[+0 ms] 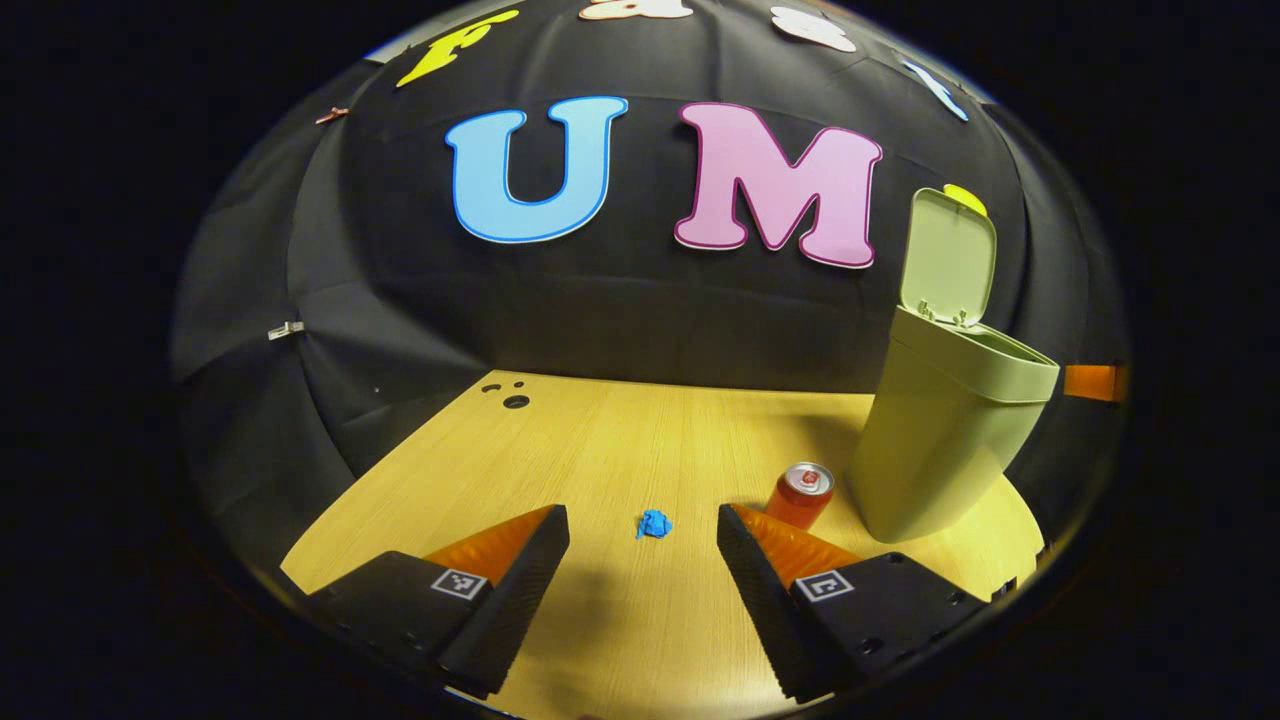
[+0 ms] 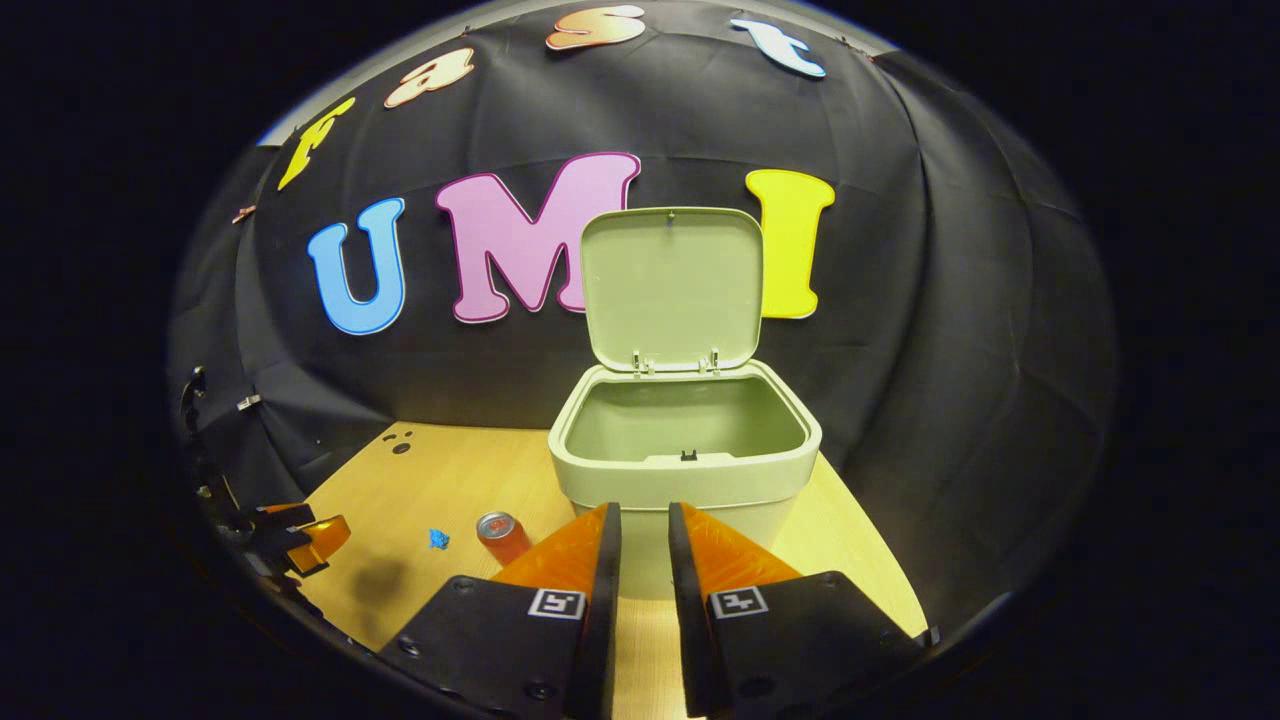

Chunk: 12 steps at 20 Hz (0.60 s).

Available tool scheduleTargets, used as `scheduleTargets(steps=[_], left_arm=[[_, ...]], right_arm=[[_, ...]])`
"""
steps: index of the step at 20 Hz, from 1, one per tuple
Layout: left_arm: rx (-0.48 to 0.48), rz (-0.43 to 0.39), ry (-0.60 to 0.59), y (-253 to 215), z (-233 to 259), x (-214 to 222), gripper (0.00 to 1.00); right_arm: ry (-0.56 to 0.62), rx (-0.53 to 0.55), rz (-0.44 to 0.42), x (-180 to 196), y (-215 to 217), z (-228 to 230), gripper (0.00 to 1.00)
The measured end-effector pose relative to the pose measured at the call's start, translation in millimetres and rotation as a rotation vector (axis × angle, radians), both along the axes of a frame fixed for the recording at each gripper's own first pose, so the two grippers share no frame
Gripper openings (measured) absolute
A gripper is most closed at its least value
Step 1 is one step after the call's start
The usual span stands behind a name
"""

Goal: Press the lid of the desktop garbage bin to open it, pick up the crumpled paper on the desktop and throw it into the bin, then pick up the pop can on the desktop and drop it into the bin, and finally close the garbage bin lid.

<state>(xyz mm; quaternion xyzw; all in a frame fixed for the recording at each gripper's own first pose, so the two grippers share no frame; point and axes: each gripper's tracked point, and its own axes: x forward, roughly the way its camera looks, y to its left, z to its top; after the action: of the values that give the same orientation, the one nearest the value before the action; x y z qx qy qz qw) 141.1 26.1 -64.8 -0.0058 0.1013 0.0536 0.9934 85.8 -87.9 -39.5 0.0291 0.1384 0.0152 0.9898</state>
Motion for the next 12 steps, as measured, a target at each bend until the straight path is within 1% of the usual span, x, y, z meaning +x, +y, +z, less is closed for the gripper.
scheduleTargets(steps=[1, 2, 3, 4, 5, 6, 7, 9, 12], left_arm=[[-0.007, -0.006, 0.007, -0.2, -1.6, 5.7, 0.96], [-0.013, -0.006, 0.013, 0.1, -2.8, 12.6, 0.96], [-0.015, -0.008, 0.023, 2.2, -6.2, 18.4, 0.96], [-0.014, -0.008, 0.035, 3.6, -9.3, 24.2, 0.96], [-0.011, -0.009, 0.047, 4.7, -12.9, 30.2, 0.96], [-0.009, -0.011, 0.057, 5.3, -16.1, 38.2, 0.96], [-0.007, -0.013, 0.067, 5.2, -19.5, 47.1, 0.96], [-0.006, -0.016, 0.089, 6.4, -27.9, 62.9, 0.96], [-0.002, -0.021, 0.122, 4.8, -41.5, 86.0, 0.96]], right_arm=[[0.004, 0.003, 0.013, 1.1, 1.6, -2.6, 0.34], [0.006, 0.001, 0.022, 1.6, 3.0, -5.0, 0.43], [0.007, -0.005, 0.029, 3.1, 3.2, -6.7, 0.6], [0.008, -0.009, 0.037, 2.3, 4.3, -8.4, 0.66], [0.011, -0.013, 0.042, 3.6, 4.5, -10.5, 0.79], [0.013, -0.017, 0.042, 4.3, 2.8, -12.3, 0.85], [0.013, -0.019, 0.04, 6.6, 1.3, -14.0, 0.94], [0.016, -0.021, 0.037, 8.7, -0.1, -17.5, 1.0], [0.021, -0.027, 0.037, 10.7, -1.4, -24.2, 1.0]])
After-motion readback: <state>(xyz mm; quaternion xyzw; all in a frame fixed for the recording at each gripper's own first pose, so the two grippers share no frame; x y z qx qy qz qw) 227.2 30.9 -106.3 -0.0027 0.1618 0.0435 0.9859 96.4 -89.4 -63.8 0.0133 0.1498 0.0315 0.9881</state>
